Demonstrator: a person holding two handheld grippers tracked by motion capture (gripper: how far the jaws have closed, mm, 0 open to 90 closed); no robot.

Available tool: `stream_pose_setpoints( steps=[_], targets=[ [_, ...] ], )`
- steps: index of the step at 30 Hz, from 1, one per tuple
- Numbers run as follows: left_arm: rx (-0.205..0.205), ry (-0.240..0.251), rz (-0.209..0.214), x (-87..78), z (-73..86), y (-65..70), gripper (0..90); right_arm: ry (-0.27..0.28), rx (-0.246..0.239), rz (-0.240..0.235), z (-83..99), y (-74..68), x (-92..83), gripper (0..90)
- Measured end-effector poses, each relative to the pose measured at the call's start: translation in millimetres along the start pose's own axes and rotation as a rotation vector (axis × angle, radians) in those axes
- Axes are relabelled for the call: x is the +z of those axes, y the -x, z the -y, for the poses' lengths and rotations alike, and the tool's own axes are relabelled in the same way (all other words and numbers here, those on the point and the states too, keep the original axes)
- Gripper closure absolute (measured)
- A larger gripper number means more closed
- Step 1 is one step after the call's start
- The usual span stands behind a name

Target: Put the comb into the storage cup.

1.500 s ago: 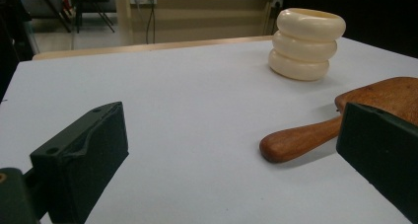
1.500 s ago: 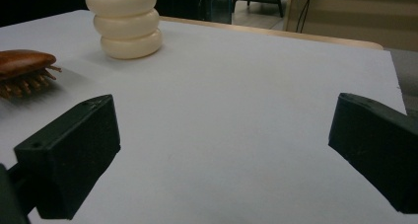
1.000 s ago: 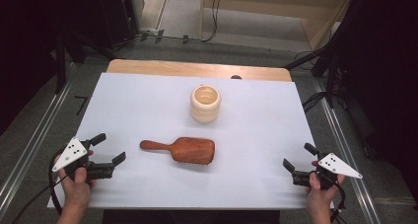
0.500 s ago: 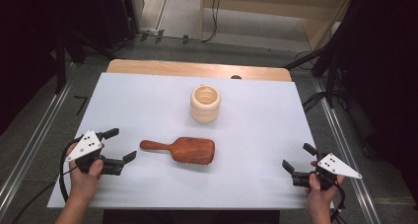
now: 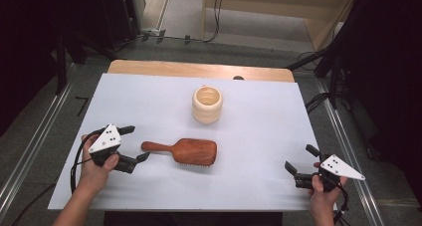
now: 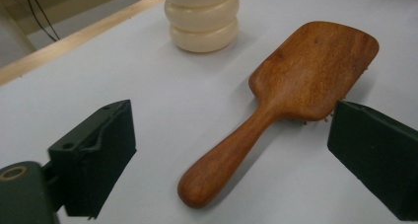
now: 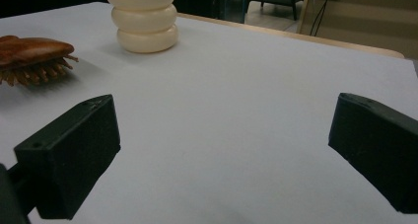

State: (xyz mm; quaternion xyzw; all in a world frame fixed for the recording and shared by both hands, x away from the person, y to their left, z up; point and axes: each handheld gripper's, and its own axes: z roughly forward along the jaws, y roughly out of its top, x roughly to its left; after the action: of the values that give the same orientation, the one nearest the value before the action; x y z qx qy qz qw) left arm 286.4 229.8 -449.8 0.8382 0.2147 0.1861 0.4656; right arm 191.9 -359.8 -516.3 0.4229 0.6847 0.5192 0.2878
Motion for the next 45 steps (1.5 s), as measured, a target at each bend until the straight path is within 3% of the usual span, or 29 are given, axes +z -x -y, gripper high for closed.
stream_pose_setpoints(
  steps=[18, 28, 36, 45],
  targets=[
    [0.141, -0.136, 0.056, 23.6, -25.1, 5.7, 5.7, 0.002, 0.004, -0.003, -0.2, 0.6, 0.2, 0.0],
    [0.173, -0.219, 0.095, 34.6, -28.5, 5.9, 5.7, 0.000, -0.001, -0.009, -0.2, 0.8, 0.1, 0.0],
    [0.163, -0.281, 0.137, 49.1, -24.6, 3.1, 5.7, 0.001, 0.000, -0.009, 0.0, 0.4, 0.3, 0.0],
    [0.200, -0.357, 0.167, 62.1, -30.7, 1.8, 5.8, -0.003, -0.004, -0.012, 0.0, 0.3, 0.9, 0.0]
  ],
)
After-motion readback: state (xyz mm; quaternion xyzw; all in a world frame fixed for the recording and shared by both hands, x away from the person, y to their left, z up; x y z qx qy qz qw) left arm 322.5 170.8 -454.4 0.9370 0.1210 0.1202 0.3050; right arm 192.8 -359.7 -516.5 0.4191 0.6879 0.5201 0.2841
